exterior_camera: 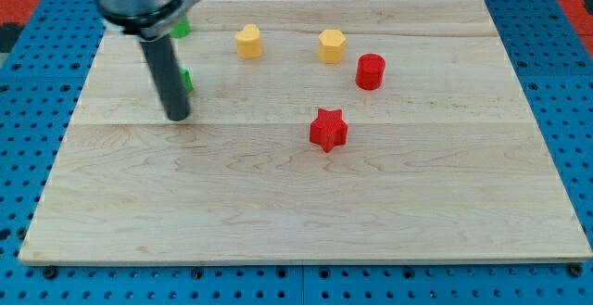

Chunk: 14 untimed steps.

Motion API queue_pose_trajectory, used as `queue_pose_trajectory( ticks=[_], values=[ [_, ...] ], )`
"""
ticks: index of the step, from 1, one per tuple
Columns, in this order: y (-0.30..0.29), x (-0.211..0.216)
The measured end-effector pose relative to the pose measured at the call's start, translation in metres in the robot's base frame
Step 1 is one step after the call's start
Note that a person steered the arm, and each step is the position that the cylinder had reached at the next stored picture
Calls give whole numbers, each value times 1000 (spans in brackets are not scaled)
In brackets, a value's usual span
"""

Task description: Point your arm at red circle

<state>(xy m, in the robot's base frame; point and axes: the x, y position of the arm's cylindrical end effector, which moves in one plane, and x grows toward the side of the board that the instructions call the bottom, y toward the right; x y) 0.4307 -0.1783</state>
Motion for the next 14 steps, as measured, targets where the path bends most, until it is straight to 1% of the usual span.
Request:
queue_pose_trajectory(
  ticks=[1, 2, 3, 4, 5, 6, 7, 10, 11, 12, 13, 14],
  values=[
    [-54, -21],
    [-14, -43],
    [52, -37],
    [67, 30],
    [147, 79],
    [201, 102],
    [295, 107],
    [393, 107],
    [434, 92],
    [456, 75],
    [412, 40],
    [343, -11]
  ],
)
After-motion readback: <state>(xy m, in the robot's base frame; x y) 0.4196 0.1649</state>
